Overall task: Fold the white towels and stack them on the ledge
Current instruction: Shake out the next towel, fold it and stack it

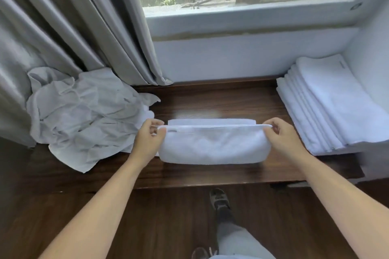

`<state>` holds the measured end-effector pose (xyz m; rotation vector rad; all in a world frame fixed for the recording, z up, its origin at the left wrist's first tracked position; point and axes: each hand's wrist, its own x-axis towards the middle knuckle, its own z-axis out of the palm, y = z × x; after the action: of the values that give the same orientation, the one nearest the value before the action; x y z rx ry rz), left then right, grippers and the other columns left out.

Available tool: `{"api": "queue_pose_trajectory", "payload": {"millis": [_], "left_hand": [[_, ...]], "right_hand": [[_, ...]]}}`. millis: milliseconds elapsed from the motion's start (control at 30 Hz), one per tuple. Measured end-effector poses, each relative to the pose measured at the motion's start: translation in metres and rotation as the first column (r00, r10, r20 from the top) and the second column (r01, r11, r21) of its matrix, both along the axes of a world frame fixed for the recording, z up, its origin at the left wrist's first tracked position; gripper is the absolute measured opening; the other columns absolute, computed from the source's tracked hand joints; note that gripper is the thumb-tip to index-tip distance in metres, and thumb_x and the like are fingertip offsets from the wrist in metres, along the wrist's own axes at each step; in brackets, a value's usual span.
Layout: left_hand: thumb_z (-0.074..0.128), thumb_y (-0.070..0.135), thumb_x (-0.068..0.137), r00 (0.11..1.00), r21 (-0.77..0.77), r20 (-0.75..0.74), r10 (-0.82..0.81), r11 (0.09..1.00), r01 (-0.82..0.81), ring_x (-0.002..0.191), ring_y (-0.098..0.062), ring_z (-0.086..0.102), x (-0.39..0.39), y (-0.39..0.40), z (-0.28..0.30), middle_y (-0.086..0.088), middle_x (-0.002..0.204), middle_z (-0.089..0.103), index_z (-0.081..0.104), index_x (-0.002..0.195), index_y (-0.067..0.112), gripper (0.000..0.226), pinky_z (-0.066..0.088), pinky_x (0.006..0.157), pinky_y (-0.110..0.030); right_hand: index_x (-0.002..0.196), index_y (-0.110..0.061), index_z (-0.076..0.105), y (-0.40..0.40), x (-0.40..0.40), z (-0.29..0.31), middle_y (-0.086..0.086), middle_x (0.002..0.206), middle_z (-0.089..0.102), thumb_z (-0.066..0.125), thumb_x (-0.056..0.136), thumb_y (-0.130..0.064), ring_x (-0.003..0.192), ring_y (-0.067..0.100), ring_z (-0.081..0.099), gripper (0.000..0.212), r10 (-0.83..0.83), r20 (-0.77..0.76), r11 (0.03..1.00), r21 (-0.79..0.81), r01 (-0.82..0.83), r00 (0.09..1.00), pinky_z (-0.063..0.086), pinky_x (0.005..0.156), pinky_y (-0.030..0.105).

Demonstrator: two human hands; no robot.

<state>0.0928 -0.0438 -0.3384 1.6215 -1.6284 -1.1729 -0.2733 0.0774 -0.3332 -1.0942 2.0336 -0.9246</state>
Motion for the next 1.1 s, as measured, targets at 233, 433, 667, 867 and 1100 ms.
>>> {"api": "queue_pose_trajectory", "payload": {"millis": [233, 433, 667, 867, 1100], "left_hand": [[0.066, 0.032, 0.097, 0.984, 0.154, 0.060, 0.168, 0.972, -0.175, 0.096, -0.019, 0.065, -0.043, -0.078, -0.060, -0.005, 0.102, 0.067, 0.055, 0.129, 0.016, 0.038, 0.050, 0.076, -0.024], [0.061, 0.054, 0.088, 0.962, 0.244, 0.205, 0.179, 0.943, -0.228, 0.088, -0.025, 0.061, -0.038, -0.071, -0.090, -0.009, 0.091, 0.053, 0.052, 0.107, 0.008, 0.051, 0.051, 0.079, -0.038], [0.037, 0.042, 0.108, 0.877, 0.217, 0.477, 0.063, 0.958, -0.187, 0.096, -0.031, 0.059, -0.043, -0.014, -0.095, -0.013, 0.109, 0.065, 0.054, 0.120, 0.005, 0.043, 0.045, 0.080, -0.038], [0.032, 0.040, 0.110, 0.827, 0.077, 0.535, 0.171, 0.965, -0.250, 0.082, -0.032, 0.058, -0.052, -0.011, -0.095, -0.007, 0.094, 0.062, 0.040, 0.113, 0.015, 0.027, 0.043, 0.071, -0.040], [0.036, 0.042, 0.109, 0.797, 0.034, 0.562, 0.222, 0.956, -0.291, 0.079, -0.026, 0.057, -0.054, -0.012, -0.101, -0.006, 0.092, 0.061, 0.043, 0.110, 0.015, 0.028, 0.040, 0.069, -0.037]], "right_hand": [[0.110, -0.016, 0.068, -0.077, -0.023, -0.058, 0.007, 0.103, 0.069, 0.060, 0.100, -0.021, 0.098, 0.026, 0.065, 0.014, -0.123, 0.070, 0.989, 0.088, 0.117, 0.990, 0.049, 0.078, 0.034], [0.121, -0.010, 0.060, -0.074, -0.022, -0.089, -0.004, 0.102, 0.061, 0.066, 0.097, -0.032, 0.090, 0.009, 0.058, 0.033, -0.337, 0.168, 0.912, 0.302, 0.277, 0.926, 0.046, 0.077, 0.031], [0.095, 0.000, 0.053, -0.046, 0.009, -0.099, 0.005, 0.083, 0.056, 0.045, 0.106, -0.033, 0.079, 0.029, 0.054, 0.035, -0.121, -0.068, 0.942, 0.307, 0.136, 0.990, 0.038, 0.065, 0.038], [0.106, -0.013, 0.047, -0.044, 0.014, -0.101, 0.000, 0.084, 0.058, 0.038, 0.109, -0.037, 0.076, 0.020, 0.057, 0.026, -0.145, -0.163, 0.970, 0.169, 0.172, 0.976, 0.048, 0.068, 0.041], [0.102, -0.011, 0.053, -0.051, 0.011, -0.103, -0.001, 0.085, 0.057, 0.045, 0.106, -0.042, 0.082, 0.025, 0.057, 0.033, -0.192, -0.128, 0.960, 0.179, 0.213, 0.973, 0.046, 0.072, 0.039]]}}
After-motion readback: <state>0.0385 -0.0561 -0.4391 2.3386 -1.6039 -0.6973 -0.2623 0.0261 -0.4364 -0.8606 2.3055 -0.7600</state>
